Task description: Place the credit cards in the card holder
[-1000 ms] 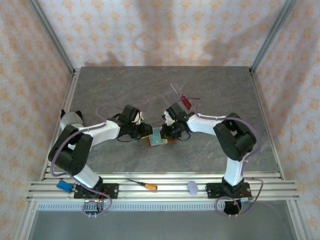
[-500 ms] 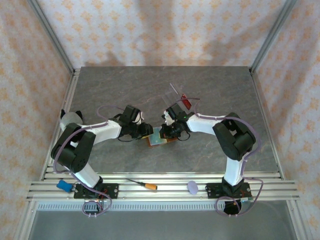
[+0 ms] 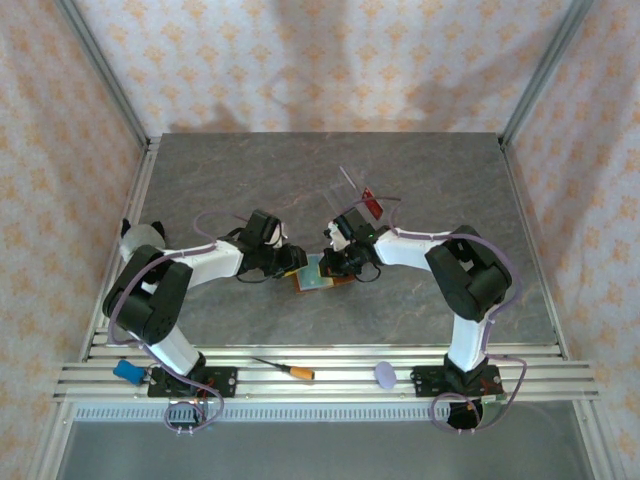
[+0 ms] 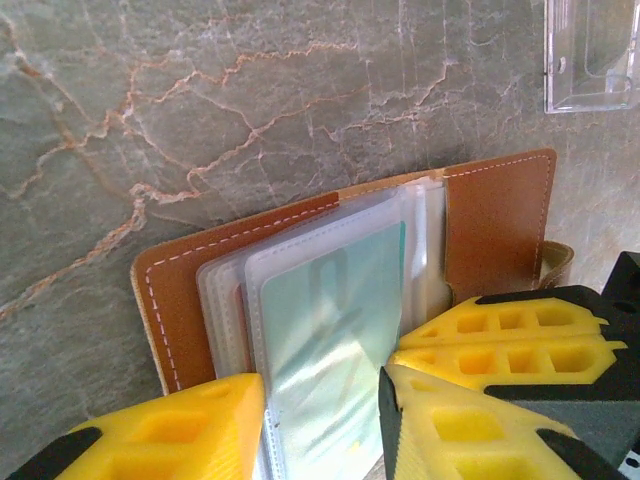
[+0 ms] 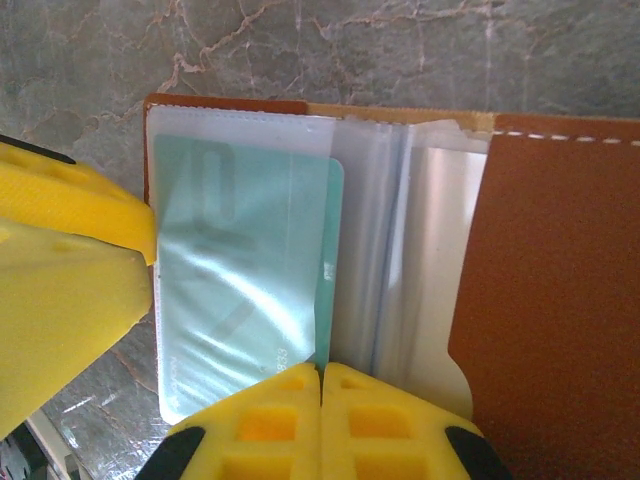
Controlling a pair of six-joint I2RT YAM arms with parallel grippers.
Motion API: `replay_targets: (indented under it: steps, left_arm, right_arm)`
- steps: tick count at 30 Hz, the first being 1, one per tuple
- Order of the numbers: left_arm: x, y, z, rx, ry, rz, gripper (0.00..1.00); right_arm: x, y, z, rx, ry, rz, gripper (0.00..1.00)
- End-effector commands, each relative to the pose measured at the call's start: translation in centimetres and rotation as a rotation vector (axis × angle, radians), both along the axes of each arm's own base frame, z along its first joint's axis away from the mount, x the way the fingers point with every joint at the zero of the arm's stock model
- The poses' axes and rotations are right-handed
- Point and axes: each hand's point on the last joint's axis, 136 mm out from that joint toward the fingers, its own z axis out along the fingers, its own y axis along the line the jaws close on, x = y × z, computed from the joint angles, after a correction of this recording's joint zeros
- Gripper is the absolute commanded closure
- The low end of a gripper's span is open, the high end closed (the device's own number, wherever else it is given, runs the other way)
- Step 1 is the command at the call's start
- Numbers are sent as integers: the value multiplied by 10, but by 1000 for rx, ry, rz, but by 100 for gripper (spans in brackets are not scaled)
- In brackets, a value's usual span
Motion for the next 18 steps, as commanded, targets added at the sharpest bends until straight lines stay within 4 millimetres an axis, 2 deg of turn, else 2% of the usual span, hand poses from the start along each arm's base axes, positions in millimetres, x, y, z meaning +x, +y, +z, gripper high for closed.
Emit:
replay_targets:
  steps: [1,11,18]
  left_arm:
    - [-1,11,-11,53,3,30,59]
    - [3,2,-10,2,1,30,60]
    - [6,-10,6,-63,-23,11,60]
  right_arm:
    - [-13,-15,-26,-85,40,-13,100]
    - [-12,-13,-26,-76,44,-13,100]
    - [-11,-9,-23,-42,43,-17,98]
